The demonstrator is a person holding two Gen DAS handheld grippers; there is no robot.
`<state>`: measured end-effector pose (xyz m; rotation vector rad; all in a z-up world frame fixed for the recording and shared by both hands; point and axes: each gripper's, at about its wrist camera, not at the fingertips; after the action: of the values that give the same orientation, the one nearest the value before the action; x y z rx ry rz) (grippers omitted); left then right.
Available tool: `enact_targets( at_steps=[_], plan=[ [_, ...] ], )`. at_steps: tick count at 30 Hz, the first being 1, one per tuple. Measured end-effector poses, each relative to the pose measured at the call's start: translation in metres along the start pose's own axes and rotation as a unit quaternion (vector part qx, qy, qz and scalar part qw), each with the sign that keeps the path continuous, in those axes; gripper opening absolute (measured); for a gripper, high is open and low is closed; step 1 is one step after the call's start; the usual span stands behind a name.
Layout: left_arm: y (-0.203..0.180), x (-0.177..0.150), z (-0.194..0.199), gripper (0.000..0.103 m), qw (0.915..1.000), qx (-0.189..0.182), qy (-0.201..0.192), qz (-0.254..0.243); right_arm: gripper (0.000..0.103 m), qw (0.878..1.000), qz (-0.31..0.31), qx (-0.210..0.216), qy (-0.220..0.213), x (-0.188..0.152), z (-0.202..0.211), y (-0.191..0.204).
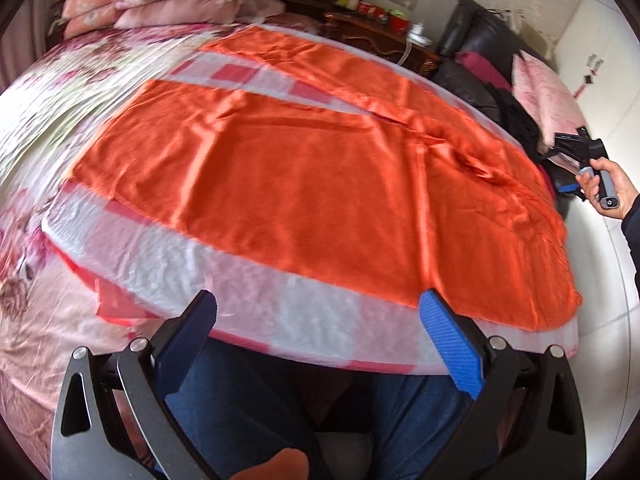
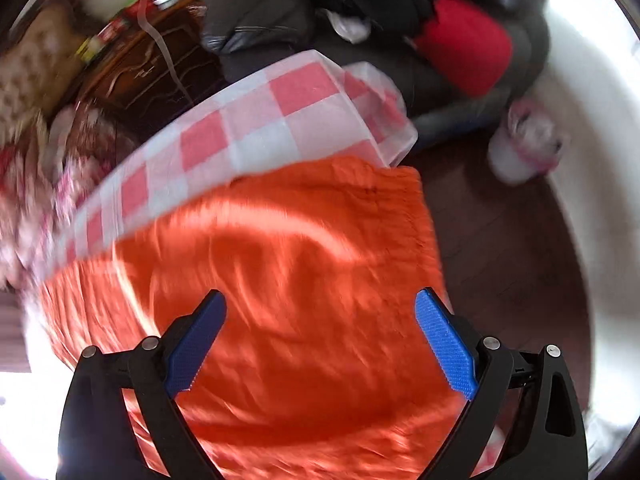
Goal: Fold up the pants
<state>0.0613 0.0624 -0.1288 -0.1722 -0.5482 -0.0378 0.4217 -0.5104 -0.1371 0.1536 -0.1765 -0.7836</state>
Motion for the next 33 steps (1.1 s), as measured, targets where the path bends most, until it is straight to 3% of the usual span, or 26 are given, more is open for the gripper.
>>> enact_targets(
  at_steps=[5, 12, 14, 15, 17, 18, 19, 20, 21, 26, 29, 32, 33],
  plan=[
    [0.024, 0.006, -0.009, 0.101, 0.9993, 0.021, 0.02, 0.025, 0.092, 0.988, 0.124, -0.084, -0.047, 0.008, -0.013, 0.052],
    [0.025, 0.024, -0.026, 0.101, 0.9991, 0.019, 0.034, 0.019, 0.092, 0.975, 0.204, -0.085, -0.031, 0.014, -0.034, 0.083],
    [0.025, 0.03, -0.027, 0.101, 0.9992, 0.019, 0.03, 0.018, 0.088, 0.971, 0.225, -0.083, -0.017, 0.013, -0.045, 0.089],
    [0.026, 0.037, -0.027, 0.101, 0.9994, 0.019, 0.025, 0.016, 0.076, 0.968, 0.237, -0.083, -0.011, 0.012, -0.05, 0.091],
    [0.03, 0.051, -0.027, 0.101, 0.9996, 0.019, 0.015, 0.016, 0.062, 0.966, 0.252, -0.058, -0.014, 0.008, -0.049, 0.092],
    [0.035, 0.061, -0.027, 0.101, 0.9996, 0.015, 0.01, 0.021, 0.048, 0.964, 0.261, -0.055, -0.019, 0.004, -0.047, 0.094],
    [0.039, 0.069, -0.028, 0.101, 0.9996, 0.008, 0.005, 0.027, 0.025, 0.96, 0.272, -0.063, -0.029, 0.001, -0.044, 0.095],
    [0.046, 0.084, -0.03, 0.101, 0.9993, -0.005, -0.002, 0.038, 0.021, 0.958, 0.277, -0.065, -0.034, -0.001, -0.042, 0.095],
    [0.05, 0.094, -0.032, 0.101, 0.999, -0.008, -0.005, 0.043, 0.002, 0.957, 0.282, -0.056, -0.04, -0.006, -0.034, 0.096],
    [0.085, 0.166, -0.058, 0.1, 0.9922, -0.067, -0.02, 0.103, 0.002, 0.944, 0.313, 0.018, -0.1, -0.047, 0.028, 0.087],
    [0.102, 0.217, -0.088, 0.095, 0.9793, -0.133, -0.026, 0.15, 0.002, 0.928, 0.341, 0.076, -0.127, -0.091, 0.076, 0.073],
    [0.109, 0.254, -0.117, 0.093, 0.957, -0.214, -0.032, 0.193, 0.002, 0.889, 0.395, 0.176, -0.152, -0.159, 0.132, 0.045],
    [0.109, 0.261, -0.127, 0.092, 0.9495, -0.235, -0.03, 0.206, 0.002, 0.857, 0.436, 0.225, -0.158, -0.199, 0.151, 0.026]
  ],
)
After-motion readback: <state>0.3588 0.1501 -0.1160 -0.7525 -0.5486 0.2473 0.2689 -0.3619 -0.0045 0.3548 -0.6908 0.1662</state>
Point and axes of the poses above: each gripper's, at about its wrist camera, not at the fingertips, and z roughly against the way its jaws point, y to its left, x to its top, and after that the axes turned 12 degrees about -z, right-handed
